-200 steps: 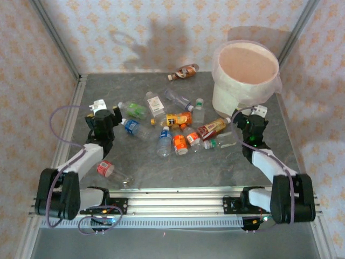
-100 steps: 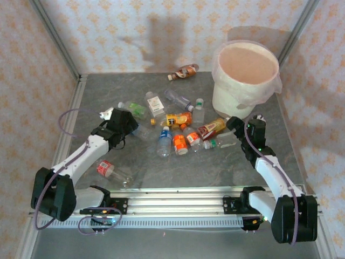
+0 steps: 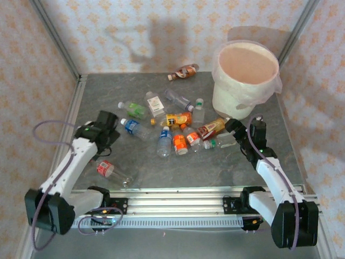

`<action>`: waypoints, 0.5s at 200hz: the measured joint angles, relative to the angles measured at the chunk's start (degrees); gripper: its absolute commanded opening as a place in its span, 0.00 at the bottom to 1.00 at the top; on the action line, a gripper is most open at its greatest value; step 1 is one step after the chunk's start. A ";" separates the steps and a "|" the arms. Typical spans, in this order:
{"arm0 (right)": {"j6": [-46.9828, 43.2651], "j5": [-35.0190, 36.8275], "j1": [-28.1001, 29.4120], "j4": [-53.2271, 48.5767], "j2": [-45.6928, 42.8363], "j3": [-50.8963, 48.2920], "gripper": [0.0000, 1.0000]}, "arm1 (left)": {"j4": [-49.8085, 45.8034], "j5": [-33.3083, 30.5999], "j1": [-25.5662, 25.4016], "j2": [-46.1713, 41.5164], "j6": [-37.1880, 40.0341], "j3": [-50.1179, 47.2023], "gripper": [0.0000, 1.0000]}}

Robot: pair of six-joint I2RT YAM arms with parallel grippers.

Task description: Put the plastic bottles in the bin

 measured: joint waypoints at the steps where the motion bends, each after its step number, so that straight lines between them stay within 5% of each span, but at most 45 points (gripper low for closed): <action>1: -0.04 0.00 0.00 -0.04 0.00 0.02 0.99 | -0.28 -0.09 0.74 -0.39 0.00 -0.35 1.00; 31: -1.64 0.04 0.00 -1.29 -0.11 0.81 0.99 | -3.04 0.98 9.42 -6.78 0.46 -8.13 1.00; 100: -3.89 0.17 0.00 -4.26 -1.33 1.81 0.99 | 6.29 7.98 9.94 3.96 -0.39 -12.13 1.00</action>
